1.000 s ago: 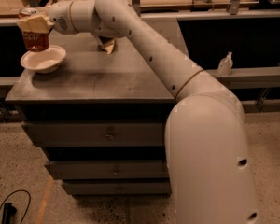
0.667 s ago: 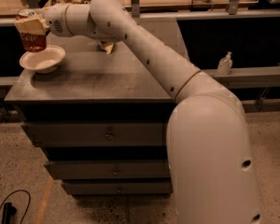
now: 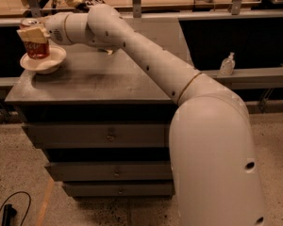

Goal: Place coke can into paper bowl

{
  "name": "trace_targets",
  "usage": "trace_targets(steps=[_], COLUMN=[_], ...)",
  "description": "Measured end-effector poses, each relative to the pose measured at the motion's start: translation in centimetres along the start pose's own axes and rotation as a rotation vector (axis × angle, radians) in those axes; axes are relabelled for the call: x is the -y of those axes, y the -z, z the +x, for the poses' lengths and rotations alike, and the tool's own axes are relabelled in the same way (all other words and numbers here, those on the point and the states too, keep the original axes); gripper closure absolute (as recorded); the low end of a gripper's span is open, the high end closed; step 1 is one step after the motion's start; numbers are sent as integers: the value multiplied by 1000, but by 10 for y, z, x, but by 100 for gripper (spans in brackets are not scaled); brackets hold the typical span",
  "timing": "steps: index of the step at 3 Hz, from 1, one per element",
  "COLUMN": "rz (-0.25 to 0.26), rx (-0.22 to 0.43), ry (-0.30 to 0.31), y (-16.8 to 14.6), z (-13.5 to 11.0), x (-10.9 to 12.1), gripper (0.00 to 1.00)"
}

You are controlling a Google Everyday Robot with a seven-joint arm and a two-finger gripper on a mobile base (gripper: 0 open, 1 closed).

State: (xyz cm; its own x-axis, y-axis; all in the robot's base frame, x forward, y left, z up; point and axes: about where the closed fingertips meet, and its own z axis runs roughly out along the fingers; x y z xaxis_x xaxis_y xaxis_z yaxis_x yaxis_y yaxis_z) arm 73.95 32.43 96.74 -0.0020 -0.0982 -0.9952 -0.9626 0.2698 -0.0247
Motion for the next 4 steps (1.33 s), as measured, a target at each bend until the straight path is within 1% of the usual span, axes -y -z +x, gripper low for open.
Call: trace_targets(steps=[1, 2, 3, 4], rz=[-5, -4, 18, 54], rx=[-12, -28, -52, -81], ry=[-2, 27, 39, 45], y=[-7, -10, -7, 1], z=[14, 22, 34, 47], x=[-4, -2, 3, 13], gripper=[82, 59, 36, 12])
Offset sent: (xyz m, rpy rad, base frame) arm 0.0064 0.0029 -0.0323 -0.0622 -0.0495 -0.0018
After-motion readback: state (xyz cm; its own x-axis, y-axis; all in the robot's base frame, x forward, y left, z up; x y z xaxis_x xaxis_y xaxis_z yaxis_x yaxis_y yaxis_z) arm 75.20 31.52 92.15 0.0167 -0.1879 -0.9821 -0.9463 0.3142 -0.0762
